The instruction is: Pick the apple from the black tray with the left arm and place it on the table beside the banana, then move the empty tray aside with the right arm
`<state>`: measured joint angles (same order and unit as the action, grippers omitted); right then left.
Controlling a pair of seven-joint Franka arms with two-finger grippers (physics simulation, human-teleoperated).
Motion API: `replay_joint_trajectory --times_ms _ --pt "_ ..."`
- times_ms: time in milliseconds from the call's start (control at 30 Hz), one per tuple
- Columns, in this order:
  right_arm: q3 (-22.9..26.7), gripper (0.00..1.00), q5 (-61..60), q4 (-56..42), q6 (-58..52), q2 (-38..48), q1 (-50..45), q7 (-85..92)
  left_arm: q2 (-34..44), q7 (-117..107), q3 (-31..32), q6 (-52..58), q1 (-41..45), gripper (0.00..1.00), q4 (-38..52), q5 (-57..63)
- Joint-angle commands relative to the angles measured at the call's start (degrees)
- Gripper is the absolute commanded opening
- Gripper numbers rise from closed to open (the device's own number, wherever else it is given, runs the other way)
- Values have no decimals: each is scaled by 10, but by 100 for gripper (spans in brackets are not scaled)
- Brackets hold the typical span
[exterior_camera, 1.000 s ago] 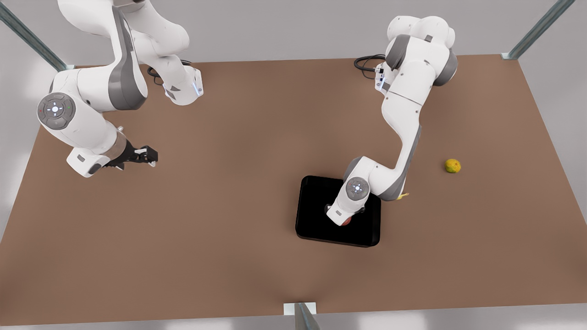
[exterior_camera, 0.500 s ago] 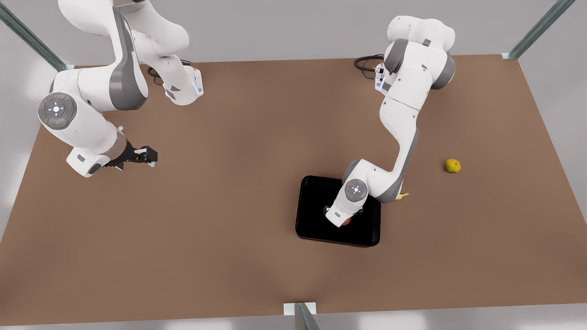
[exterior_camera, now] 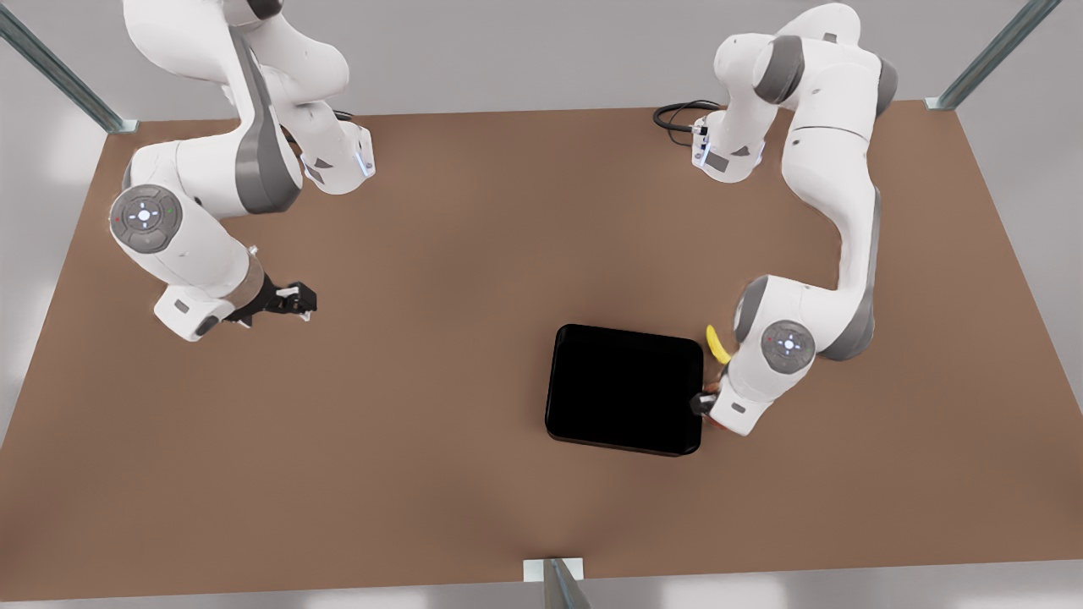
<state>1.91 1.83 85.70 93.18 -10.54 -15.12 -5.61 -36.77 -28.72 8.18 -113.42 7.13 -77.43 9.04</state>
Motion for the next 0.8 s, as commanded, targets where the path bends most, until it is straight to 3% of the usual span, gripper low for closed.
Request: replay_joint_trajectory --times_ms 0,133,233,300,433,467,533,600,633,667,767 --pt "-2 100 -2 -40 0 -34 -41 -221 -4 259 0 35 -46 87 -9 -2" --pt "-25 100 -4 -114 10 -111 -50 -350 -63 329 1 -37 -103 88 -10 -2" --pt "-61 100 -4 -140 28 -151 -50 -426 -63 379 1 -163 -142 88 -98 -3" --pt "-66 100 -1 -145 29 -170 -74 -447 -64 373 2 -162 -137 100 -98 -2" --pt "-66 100 4 -146 55 -202 -103 -510 -58 363 3 -157 -133 100 -105 -3" --pt "-67 100 5 -144 68 -206 -104 -511 -13 357 5 -103 -133 100 -96 -5" --pt "-67 100 1 -145 127 -227 -122 -520 93 314 44 186 -133 100 47 -14" --pt "-75 100 -26 -145 234 -245 -123 -619 198 311 81 292 -133 100 50 -16" --pt "-77 100 -31 -145 260 -269 -126 -633 283 305 87 182 -134 100 -73 -33" --pt "-76 100 -31 -145 268 -286 -135 -662 304 307 86 138 -135 100 -124 -39" --pt "-76 99 -32 -142 329 -314 -161 -720 270 314 85 144 -138 100 -116 -36"
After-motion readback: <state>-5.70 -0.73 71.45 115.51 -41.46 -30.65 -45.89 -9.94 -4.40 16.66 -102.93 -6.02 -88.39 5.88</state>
